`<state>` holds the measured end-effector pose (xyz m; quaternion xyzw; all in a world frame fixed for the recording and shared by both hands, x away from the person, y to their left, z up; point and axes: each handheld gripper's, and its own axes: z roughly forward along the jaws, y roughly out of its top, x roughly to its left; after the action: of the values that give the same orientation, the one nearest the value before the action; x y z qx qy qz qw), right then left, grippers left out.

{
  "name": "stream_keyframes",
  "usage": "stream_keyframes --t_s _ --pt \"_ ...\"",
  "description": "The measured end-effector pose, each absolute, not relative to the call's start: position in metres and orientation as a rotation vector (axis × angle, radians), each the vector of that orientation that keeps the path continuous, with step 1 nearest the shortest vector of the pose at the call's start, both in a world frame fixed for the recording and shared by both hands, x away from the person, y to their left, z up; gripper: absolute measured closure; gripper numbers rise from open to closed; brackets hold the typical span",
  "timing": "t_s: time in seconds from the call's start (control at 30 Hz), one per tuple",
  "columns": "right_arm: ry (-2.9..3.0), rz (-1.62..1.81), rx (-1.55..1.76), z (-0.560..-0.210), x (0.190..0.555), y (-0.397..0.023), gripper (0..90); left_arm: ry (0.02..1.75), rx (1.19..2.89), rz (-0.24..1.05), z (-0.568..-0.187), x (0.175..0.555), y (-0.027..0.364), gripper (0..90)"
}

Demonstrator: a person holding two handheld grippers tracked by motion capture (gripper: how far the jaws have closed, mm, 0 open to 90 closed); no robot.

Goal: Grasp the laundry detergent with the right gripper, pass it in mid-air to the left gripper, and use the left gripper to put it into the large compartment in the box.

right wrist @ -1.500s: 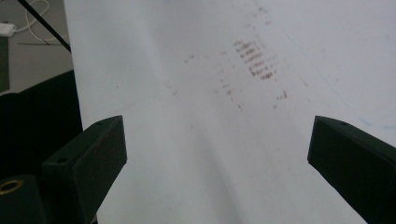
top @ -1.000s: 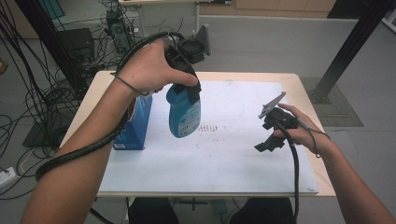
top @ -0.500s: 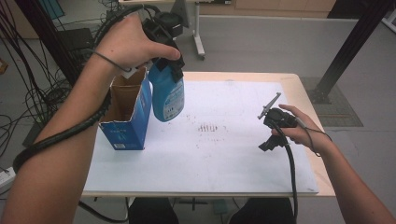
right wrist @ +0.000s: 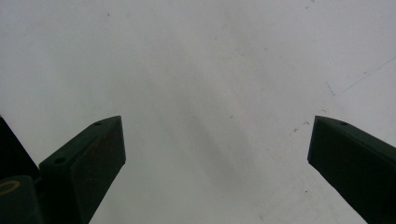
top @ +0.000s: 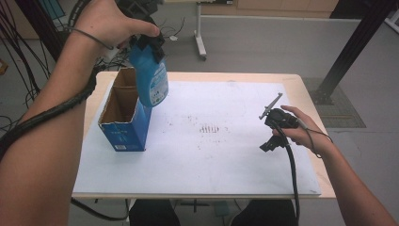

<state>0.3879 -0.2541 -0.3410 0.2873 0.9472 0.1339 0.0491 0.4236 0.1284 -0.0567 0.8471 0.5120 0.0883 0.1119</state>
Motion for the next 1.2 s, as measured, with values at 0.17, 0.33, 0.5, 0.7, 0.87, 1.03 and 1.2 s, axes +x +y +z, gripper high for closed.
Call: stream_keyframes --t_s 0.17,0.33,0.5,0.7,0.87,1.03,1.2 --pt "2.891 0.404 0.875 -0.344 0.389 -0.253 4.1 1.602 2.404 0.278 -0.054 0.431 0.150 37.7" --pt "2.892 0.408 0.867 -0.344 0.388 -0.251 4.0 1.716 2.323 0.315 -0.057 0.439 0.170 37.7" --pt "2.890 0.408 0.862 -0.342 0.387 -0.249 4.1 1.826 2.233 0.335 -0.061 0.443 0.186 37.7" --pt "2.891 0.398 0.863 -0.343 0.388 -0.248 4.1 1.906 2.183 0.349 -0.067 0.446 0.199 37.7" --pt "2.892 0.404 0.860 -0.343 0.388 -0.246 4.1 1.945 2.169 0.350 -0.076 0.449 0.206 37.7" --pt "2.888 0.409 0.863 -0.343 0.389 -0.247 4.0 1.970 2.154 0.349 -0.087 0.450 0.213 37.7" --pt "2.889 0.419 0.867 -0.344 0.388 -0.247 4.0 1.984 2.152 0.330 -0.103 0.451 0.218 37.7"
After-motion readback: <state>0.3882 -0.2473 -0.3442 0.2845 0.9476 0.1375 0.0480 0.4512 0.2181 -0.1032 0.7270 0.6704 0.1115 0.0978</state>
